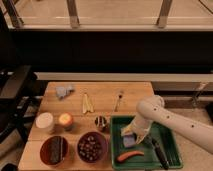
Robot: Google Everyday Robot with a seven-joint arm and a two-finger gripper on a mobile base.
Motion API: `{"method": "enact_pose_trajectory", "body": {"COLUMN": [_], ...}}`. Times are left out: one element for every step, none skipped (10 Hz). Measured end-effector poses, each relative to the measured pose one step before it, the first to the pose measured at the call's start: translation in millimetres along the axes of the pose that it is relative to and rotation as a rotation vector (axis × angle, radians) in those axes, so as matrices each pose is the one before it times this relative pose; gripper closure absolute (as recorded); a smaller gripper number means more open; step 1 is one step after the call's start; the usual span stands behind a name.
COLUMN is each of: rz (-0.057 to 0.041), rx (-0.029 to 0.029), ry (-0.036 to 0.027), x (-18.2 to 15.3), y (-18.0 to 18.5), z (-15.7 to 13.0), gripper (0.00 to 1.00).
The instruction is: Wipe table surface with sponge
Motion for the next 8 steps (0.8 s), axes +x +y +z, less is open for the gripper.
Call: {"method": "enact_pose_trajectory", "body": {"rz": [0.00106, -0.00128, -0.00768, -0.00842, -0.00906, -0.00872, -0.00900, -0.00546], "rx": [-0.00016, -0.00041, 0.00531, 0.01363, 0.01137, 0.00988, 0.01025, 0.00481], "ry": [0.00002, 0.00076, 0.01361, 0.01822, 0.02278, 0.02010, 0.02785, 0.02547], "x": [0.10, -0.20, -0.50, -3.27, -3.31, -1.85, -1.70, -0.53], "y": [0.63, -0.31, -2.22, -2.98, -3.47, -5.09, -6.56, -4.61], "z": [0.04, -0.43, -4.72, -10.51, -16.84, -16.42, -25.27, -23.90], "gripper": [1.00, 1.00, 1.00, 1.00, 1.00, 1.00, 1.00, 1.00]}}
